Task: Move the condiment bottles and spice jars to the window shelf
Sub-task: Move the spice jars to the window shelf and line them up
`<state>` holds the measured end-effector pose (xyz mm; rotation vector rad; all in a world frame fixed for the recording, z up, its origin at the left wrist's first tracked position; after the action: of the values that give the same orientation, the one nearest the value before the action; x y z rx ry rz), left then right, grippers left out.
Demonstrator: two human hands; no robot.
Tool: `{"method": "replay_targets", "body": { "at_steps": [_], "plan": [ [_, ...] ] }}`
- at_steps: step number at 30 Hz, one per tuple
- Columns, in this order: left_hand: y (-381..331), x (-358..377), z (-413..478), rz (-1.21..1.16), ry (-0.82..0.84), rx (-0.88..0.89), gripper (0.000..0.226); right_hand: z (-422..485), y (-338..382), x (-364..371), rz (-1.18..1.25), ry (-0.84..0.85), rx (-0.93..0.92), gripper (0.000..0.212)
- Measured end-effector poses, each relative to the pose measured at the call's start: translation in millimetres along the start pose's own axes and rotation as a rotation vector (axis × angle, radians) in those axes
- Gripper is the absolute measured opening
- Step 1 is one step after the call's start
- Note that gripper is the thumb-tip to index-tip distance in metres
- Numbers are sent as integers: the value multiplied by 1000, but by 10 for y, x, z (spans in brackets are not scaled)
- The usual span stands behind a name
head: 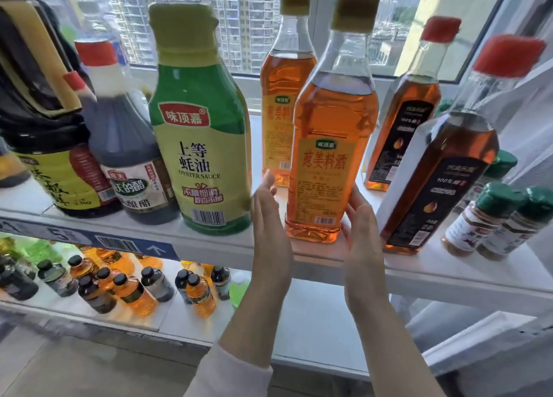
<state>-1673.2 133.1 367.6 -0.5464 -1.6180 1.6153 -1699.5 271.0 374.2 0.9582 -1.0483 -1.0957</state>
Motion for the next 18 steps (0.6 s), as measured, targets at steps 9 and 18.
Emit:
{"method": "replay_targets", "body": {
  "at_steps": [9, 18],
  "plan": [
    [-93, 372, 490, 17, 164, -175, 66, 144, -118, 48, -8, 88, 69, 69],
    [1, 372, 719, -99, 147, -134, 75, 186, -149, 140, -7, 131, 30, 98]
  ]
}}
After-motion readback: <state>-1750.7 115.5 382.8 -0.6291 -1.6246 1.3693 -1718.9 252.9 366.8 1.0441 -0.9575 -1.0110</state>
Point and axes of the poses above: each hand's wrist, its own z-axis towards the middle knuckle, its own x-axis out of the palm, y = z × x, the point moved 10 cm from there along z, towards the middle knuckle, and after that the axes turned 4 degrees about -y, right-handed, at the moved point
